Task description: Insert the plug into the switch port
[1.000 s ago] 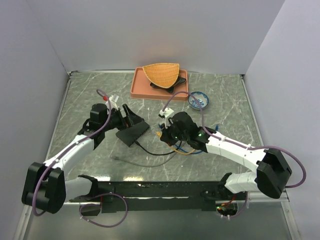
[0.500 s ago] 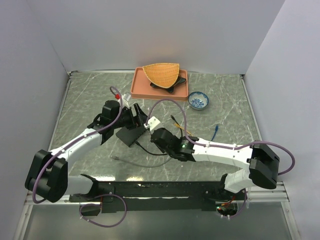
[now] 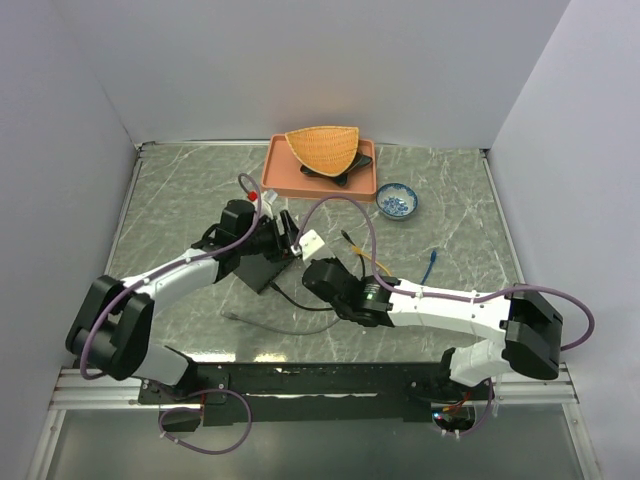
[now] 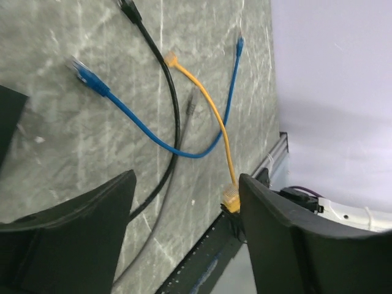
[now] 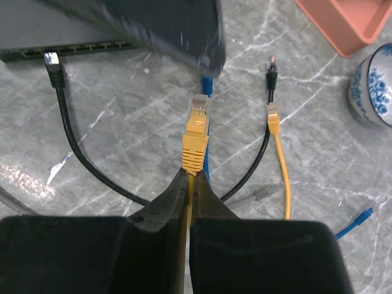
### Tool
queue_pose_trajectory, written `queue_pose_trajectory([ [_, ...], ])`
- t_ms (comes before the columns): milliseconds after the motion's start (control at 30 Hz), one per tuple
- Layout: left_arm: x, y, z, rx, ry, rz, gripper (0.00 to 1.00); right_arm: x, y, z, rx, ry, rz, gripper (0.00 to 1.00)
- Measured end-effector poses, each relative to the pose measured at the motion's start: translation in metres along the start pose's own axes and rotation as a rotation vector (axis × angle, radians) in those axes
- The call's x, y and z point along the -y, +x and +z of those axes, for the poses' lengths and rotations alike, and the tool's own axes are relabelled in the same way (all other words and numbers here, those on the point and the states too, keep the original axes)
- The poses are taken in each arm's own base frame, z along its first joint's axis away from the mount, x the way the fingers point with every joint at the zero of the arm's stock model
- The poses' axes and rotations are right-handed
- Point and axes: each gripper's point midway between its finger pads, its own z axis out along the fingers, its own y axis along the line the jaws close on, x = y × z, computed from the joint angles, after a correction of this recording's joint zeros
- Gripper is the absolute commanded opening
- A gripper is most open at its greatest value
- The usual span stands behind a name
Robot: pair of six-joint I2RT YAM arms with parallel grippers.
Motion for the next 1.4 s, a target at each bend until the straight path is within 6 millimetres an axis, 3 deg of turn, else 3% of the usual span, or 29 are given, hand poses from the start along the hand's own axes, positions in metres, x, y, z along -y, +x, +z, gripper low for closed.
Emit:
queue_pose_trajectory([
  [167, 0.01, 0.009, 0.012, -0.04, 0.03, -0.011, 0.59, 0.003, -0.006, -0.003, 0.021, 0.008, 0.007, 0.0],
  [433, 0.044, 0.014, 0.022, -0.068, 0.101, 0.037, 0.51, 0.006, -0.007, -0.003, 0.026, 0.025, 0.008, 0.0],
  [633, 0.043, 0.016, 0.024, -0.078, 0.099, 0.035, 0.3, 0.007, -0.006, -0.003, 0.026, 0.029, 0.008, 0.0],
  [733, 0.043, 0.017, 0.026, -0.087, 0.099, 0.035, 0.12, 0.009, -0.006, -0.003, 0.028, 0.04, 0.012, 0.0],
  [767, 0.043, 0.018, 0.027, -0.091, 0.1, 0.039, 0.01, 0.009, -0.006, -0.003, 0.027, 0.043, 0.016, 0.0],
  [933, 0.047, 0.017, 0.027, -0.094, 0.116, 0.053, 0.01, 0.01, -0.005, -0.003, 0.025, 0.053, 0.039, 0.01],
  [1133, 0.047, 0.017, 0.027, -0.091, 0.114, 0.064, 0.01, 0.01, -0.006, -0.003, 0.022, 0.027, 0.082, 0.48],
  [1300, 0.051, 0.013, 0.022, -0.069, 0.117, 0.087, 0.01, 0.028, -0.013, -0.011, 0.055, -0.074, 0.224, 0.99],
  [1400, 0.058, 0.01, 0.017, -0.048, 0.13, 0.105, 0.01, 0.049, -0.015, -0.024, 0.125, -0.143, 0.34, 0.99],
])
